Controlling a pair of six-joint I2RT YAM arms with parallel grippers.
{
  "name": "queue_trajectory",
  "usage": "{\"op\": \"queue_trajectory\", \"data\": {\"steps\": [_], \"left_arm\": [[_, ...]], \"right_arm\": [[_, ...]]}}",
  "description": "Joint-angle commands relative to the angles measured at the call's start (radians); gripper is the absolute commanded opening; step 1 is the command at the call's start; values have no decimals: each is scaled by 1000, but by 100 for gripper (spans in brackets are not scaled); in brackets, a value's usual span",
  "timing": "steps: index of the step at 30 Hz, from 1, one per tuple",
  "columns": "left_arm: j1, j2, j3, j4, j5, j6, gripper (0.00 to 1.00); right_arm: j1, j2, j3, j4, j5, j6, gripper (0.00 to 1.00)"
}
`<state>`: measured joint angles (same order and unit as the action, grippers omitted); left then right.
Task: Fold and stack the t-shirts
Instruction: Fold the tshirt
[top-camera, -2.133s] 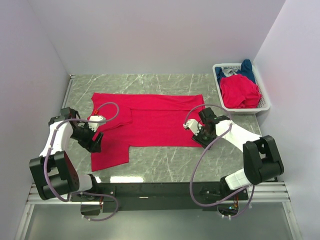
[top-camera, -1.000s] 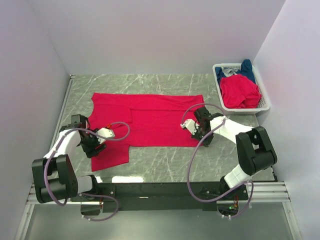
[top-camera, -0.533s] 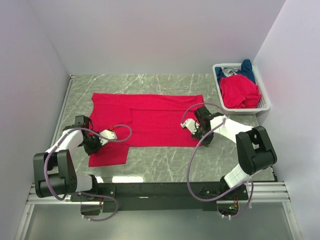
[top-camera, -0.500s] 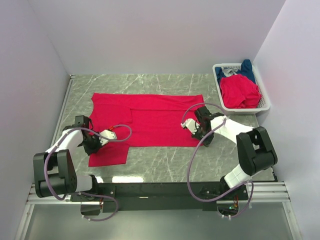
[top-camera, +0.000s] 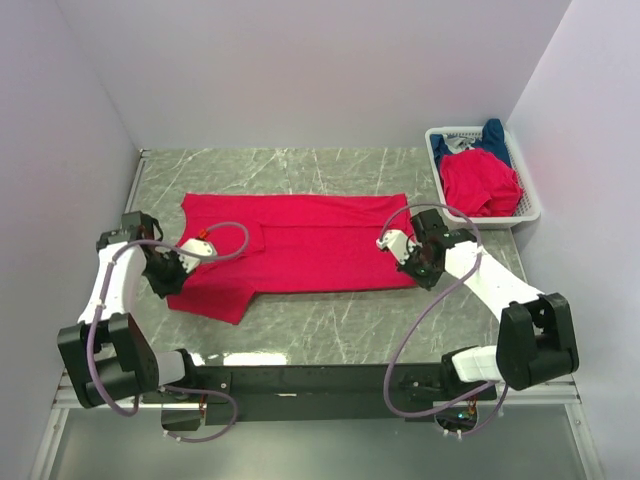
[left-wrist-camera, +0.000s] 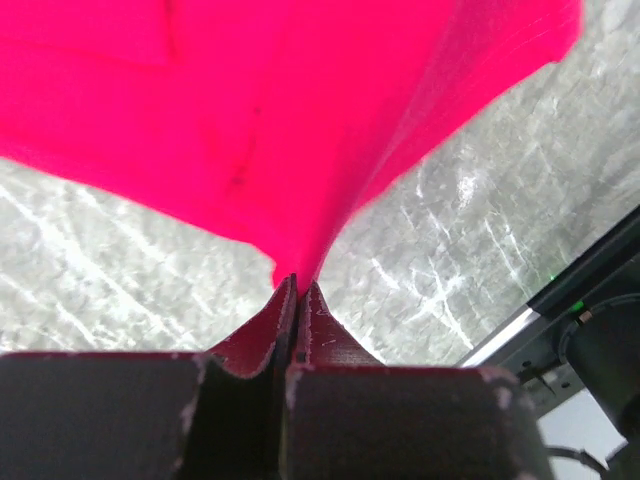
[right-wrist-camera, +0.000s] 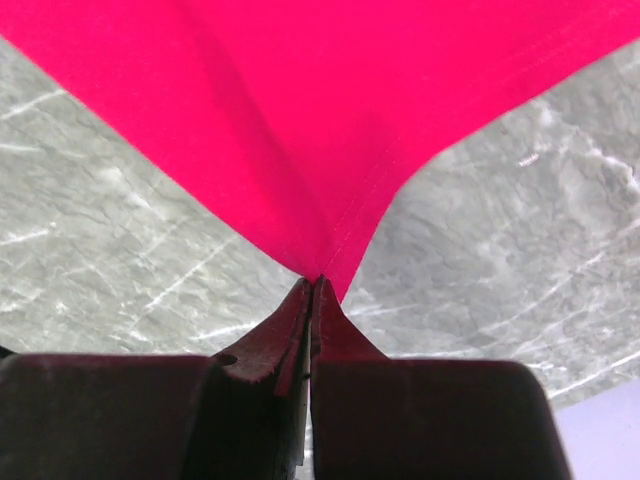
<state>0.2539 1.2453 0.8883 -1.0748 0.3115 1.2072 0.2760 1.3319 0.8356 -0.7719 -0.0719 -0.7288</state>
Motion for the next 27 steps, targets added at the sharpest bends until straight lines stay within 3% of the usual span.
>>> {"op": "queue_trajectory", "data": {"steps": [1,14,27], "left_arm": [[16,41,96,-92,41,-14,1],[13,316,448,-40,150,-244,1],[-47,551,616,114,60,-451,1]], "right_arm": [[-43,6,72,-49,4,-40,0],[-104,278,365,-61,46,-92,0],[-124,492,603,-66,93,-109,0]]}}
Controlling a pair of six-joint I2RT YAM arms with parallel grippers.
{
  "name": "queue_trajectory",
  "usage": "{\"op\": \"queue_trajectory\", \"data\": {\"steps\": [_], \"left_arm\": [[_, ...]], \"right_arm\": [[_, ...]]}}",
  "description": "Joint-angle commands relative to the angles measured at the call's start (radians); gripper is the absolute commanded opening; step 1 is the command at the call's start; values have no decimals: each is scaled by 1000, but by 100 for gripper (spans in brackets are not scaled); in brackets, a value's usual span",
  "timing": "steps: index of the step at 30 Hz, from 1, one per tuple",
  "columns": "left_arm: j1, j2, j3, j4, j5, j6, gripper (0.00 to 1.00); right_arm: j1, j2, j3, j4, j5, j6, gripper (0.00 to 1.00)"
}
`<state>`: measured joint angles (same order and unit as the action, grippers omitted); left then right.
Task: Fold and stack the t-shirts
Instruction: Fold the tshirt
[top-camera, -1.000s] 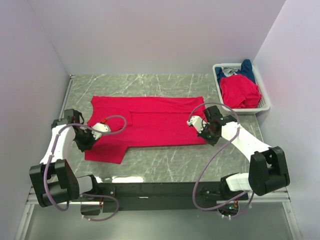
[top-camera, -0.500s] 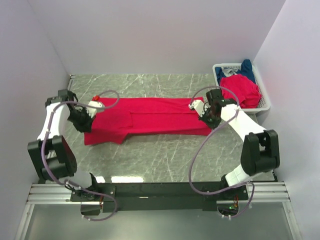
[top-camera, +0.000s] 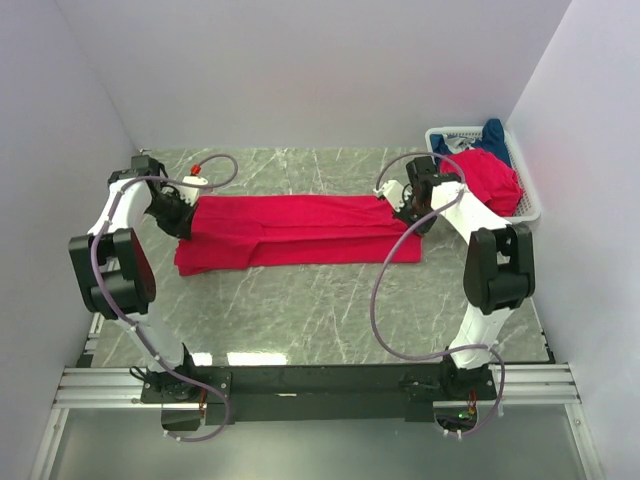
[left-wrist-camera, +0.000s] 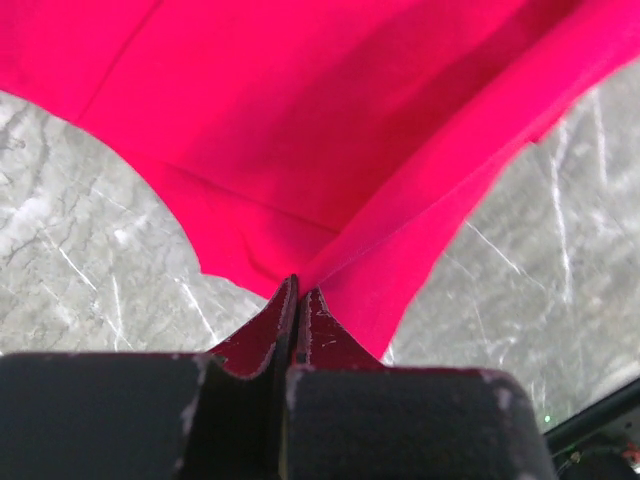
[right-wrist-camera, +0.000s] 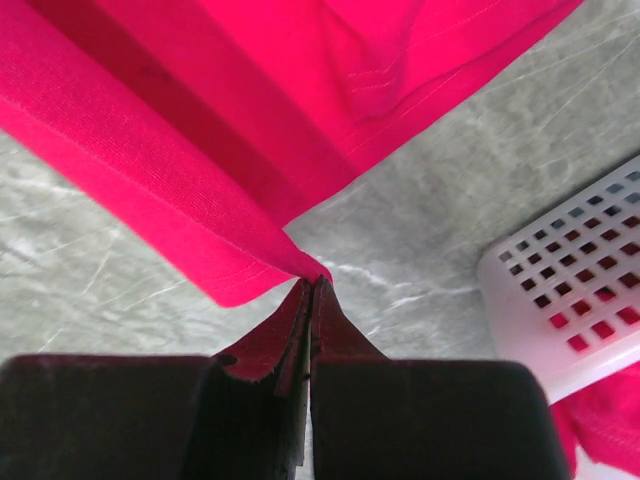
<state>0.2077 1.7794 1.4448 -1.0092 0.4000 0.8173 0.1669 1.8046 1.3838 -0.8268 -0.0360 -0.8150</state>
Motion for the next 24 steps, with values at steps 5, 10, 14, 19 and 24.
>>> {"op": "queue_trajectory", "data": {"steps": [5,10,14,19,24], "left_arm": [[-11,51,85,90,-59,-92,1],[-33,84,108,100,-79,-104,1],[-51,104,112,121,-99,-112,1],[-77,124,135,129,-122,-116,1],[-97,146,147,136,-142,-118,1]], "right_arm": [[-14,73,76,12,77,-29,0],[-15,122,124,6,71,-21,0],[-14,142,141,8,77,-23,0],[-15,150,139,12,79,-23,0],[-15,159,136,17,79,-19,0]]}}
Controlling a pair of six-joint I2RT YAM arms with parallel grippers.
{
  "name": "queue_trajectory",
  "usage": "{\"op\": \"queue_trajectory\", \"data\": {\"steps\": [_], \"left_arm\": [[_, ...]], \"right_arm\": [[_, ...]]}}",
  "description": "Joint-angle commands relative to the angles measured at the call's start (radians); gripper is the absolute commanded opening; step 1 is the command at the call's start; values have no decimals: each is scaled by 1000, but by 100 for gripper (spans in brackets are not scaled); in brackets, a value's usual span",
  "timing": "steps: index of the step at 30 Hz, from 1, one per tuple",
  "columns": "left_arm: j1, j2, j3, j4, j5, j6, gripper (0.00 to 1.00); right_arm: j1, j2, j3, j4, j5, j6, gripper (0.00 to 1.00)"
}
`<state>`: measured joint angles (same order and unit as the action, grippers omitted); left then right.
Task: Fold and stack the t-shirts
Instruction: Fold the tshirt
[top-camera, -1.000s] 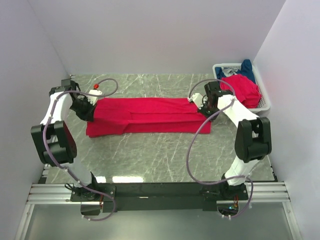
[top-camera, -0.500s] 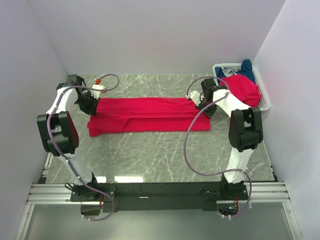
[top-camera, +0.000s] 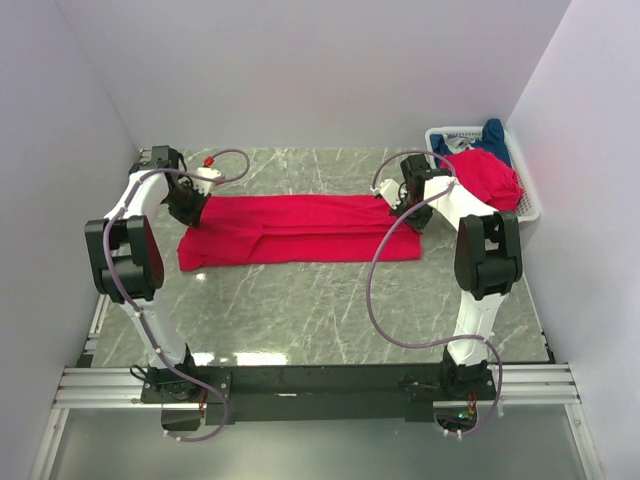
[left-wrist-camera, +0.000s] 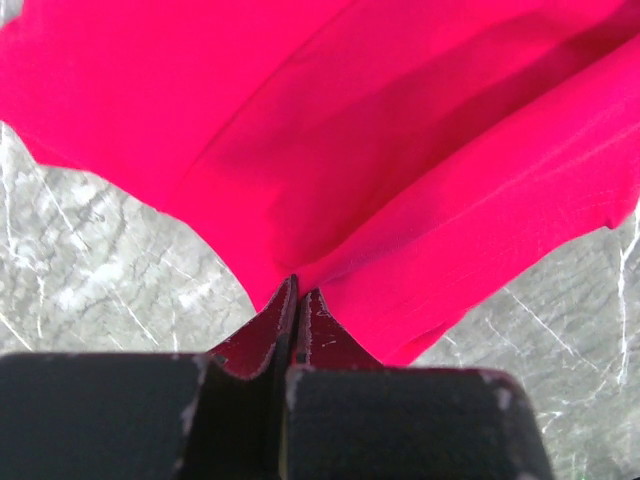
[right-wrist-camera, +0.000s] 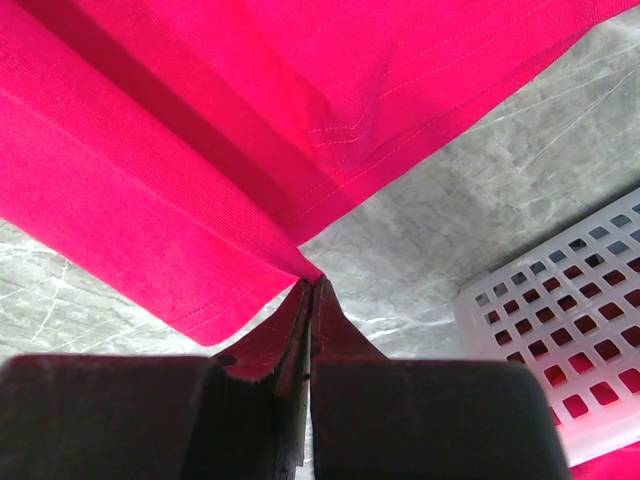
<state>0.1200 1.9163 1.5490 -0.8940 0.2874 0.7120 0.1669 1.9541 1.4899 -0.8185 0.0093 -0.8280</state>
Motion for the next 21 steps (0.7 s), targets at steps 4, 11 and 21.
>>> {"op": "queue_trajectory", "data": {"steps": [4,11,21], "left_arm": [[-16,23,51,27,-34,-14,1],[-7,55,88,21,-31,-46,28],[181,-163,-107,-17,186,-66,53]], "right_arm": [[-15,20,30,16,37,-5,0],[-24,26,64,13,37,50,40],[-134,-109,121,-206,-301,306,45]]}}
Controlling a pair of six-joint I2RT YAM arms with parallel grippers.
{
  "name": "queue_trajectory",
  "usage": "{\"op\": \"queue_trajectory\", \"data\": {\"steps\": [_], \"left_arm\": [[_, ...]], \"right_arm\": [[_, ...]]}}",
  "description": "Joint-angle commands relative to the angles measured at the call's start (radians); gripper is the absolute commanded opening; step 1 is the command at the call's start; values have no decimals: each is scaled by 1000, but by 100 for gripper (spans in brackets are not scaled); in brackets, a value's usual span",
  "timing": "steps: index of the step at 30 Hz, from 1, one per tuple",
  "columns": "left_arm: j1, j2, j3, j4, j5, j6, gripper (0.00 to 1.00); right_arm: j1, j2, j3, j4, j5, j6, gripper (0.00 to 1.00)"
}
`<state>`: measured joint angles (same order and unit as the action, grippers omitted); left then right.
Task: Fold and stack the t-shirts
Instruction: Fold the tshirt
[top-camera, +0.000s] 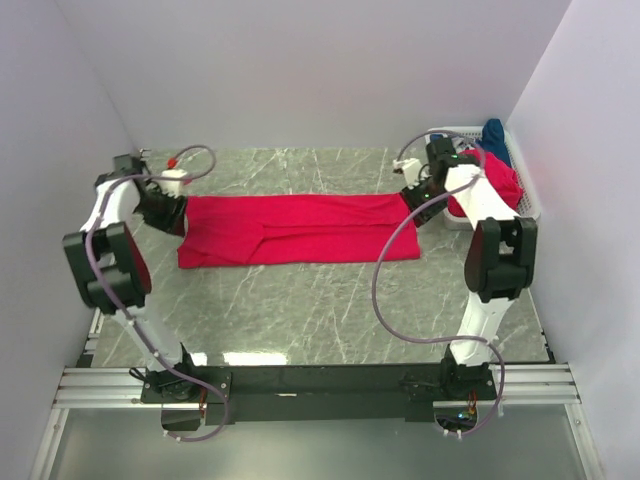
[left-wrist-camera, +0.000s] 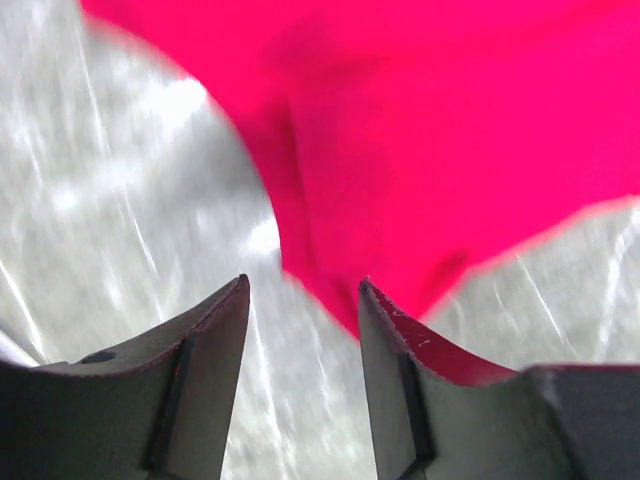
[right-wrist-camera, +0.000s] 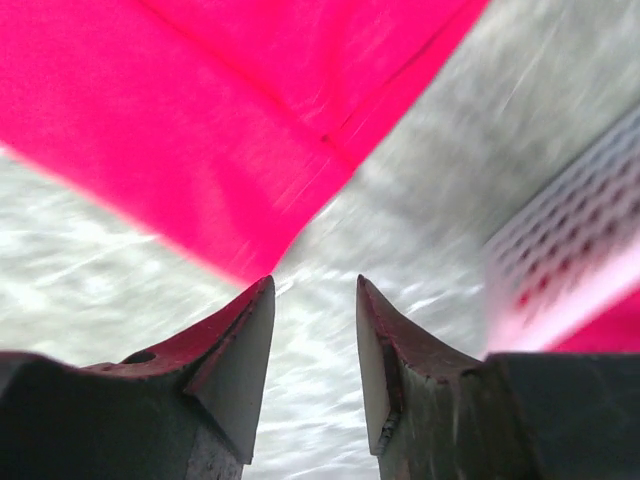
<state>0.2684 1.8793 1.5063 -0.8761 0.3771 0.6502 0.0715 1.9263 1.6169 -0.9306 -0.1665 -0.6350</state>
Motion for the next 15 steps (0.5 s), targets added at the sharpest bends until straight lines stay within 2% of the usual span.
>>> {"op": "queue_trajectory", "data": {"steps": [1,5,9,15], "left_arm": [[51,-141,-90,-34,105,-1,54],[89,-175,-211,-1,147,-18,55],[109,-157,-244,25,172,-50,54],[114,-97,-242,39,181,-70,52]], "right_arm": [[-51,-87,-24,-93,-164,151,45],[-98,-95,-109,-51,-226,233,44],[-107,-95,-182,13,-237,293,45],[-108,-49,-203,76,-240,330,47]]}}
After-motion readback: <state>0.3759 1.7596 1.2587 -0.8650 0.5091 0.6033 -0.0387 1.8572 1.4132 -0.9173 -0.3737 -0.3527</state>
